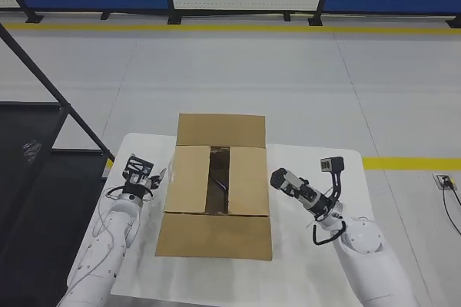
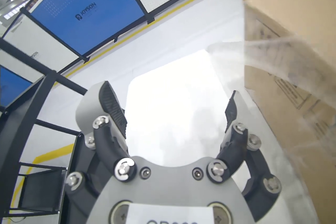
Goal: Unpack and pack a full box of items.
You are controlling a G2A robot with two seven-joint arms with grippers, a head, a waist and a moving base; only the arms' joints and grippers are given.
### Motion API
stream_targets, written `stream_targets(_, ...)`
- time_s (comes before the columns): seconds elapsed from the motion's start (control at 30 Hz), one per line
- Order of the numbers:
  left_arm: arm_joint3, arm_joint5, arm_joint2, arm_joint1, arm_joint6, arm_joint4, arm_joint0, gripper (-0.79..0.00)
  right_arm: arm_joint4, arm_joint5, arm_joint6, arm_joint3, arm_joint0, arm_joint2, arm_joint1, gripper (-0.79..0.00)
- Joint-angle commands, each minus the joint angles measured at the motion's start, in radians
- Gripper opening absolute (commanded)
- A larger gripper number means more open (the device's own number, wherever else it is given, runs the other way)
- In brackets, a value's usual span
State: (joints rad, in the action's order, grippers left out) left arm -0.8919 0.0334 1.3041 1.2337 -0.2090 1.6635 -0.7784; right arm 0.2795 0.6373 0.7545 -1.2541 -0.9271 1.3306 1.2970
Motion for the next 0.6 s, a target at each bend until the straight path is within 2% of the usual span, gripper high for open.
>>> stream_targets(0.0,-0.003,0.0,0.003,0.0,0.0,-0.003,-0.001,0.0,0.005,0.007,0.004,-0.004,-0.016,0.014,-0.005,0.0)
stream_targets(0.13,-0.003,0.0,0.003,0.0,0.0,-0.003,-0.001,0.0,0.018,0.011,0.011,-0.006,-0.031,0.026,-0.01,0.0)
stream_targets(0.3,0.011,-0.048,-0.005,0.007,0.026,-0.012,0.019,0.0,0.031,0.011,0.023,0.004,-0.023,0.025,-0.013,0.0)
stream_targets(0.57,0.164,-0.047,-0.064,0.033,-0.035,-0.01,0.13,0.0,0.025,0.008,0.009,-0.011,-0.032,0.029,-0.019,0.0)
